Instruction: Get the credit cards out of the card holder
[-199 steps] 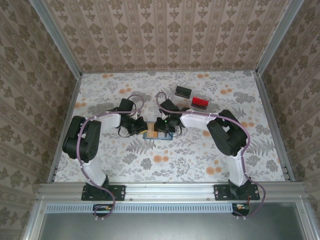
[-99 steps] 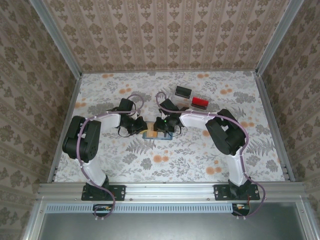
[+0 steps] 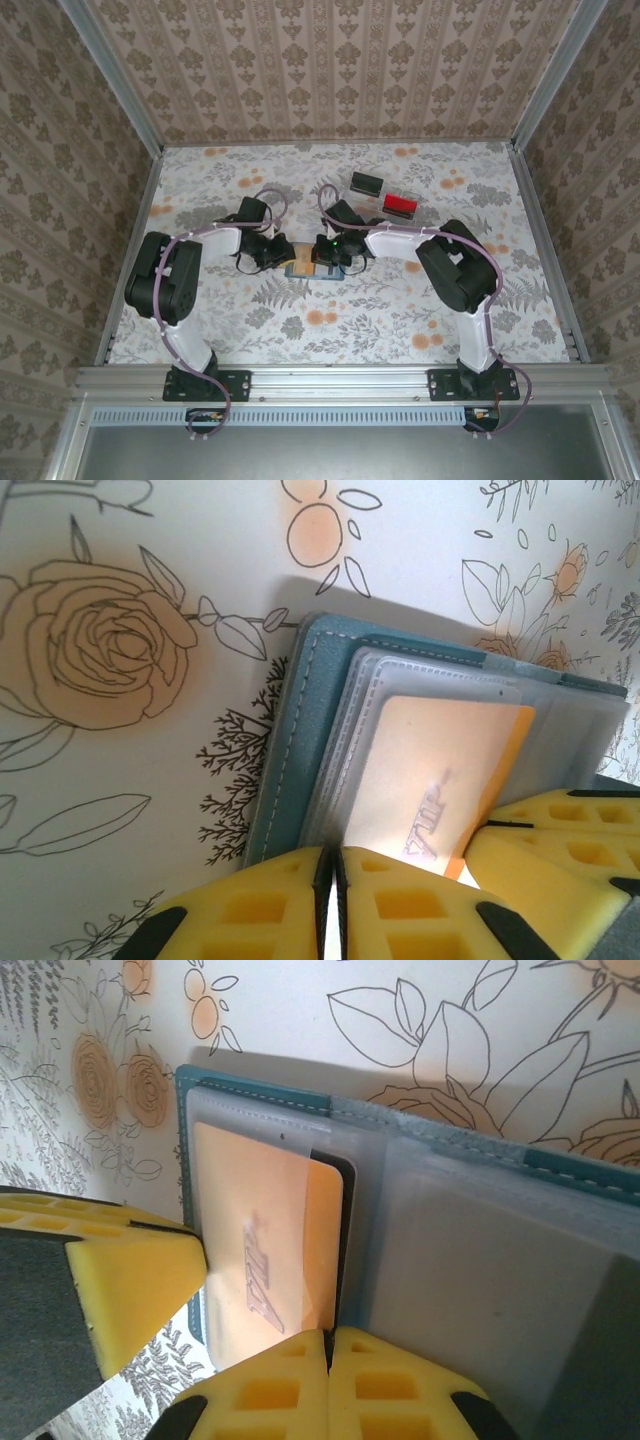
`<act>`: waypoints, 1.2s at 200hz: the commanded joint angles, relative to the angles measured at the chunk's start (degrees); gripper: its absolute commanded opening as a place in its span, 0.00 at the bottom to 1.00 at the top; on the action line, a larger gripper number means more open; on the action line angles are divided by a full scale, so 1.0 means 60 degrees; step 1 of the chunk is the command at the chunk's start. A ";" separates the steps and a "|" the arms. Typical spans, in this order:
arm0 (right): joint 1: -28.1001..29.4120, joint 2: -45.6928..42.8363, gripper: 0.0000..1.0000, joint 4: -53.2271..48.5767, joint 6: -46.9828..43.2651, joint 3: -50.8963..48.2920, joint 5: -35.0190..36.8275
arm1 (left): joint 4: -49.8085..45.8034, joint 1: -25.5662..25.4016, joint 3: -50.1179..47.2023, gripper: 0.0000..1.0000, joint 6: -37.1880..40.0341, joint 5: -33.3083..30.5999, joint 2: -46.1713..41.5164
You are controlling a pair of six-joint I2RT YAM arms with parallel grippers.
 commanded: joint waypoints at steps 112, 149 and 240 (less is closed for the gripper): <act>-0.0327 -0.0629 0.10 0.0431 0.0355 -0.0721 -0.0709 | -0.0320 -0.0013 -0.0007 0.18 0.0132 -0.0020 0.0029; -0.0321 -0.0207 0.19 0.0742 0.0625 -0.0566 -0.1051 | -0.0340 -0.0013 -0.0072 0.17 0.0131 -0.0041 0.0117; -0.0294 0.0363 0.25 0.0321 0.0657 -0.0184 -0.1003 | -0.0521 -0.0016 -0.0124 0.16 0.0175 -0.0158 0.0264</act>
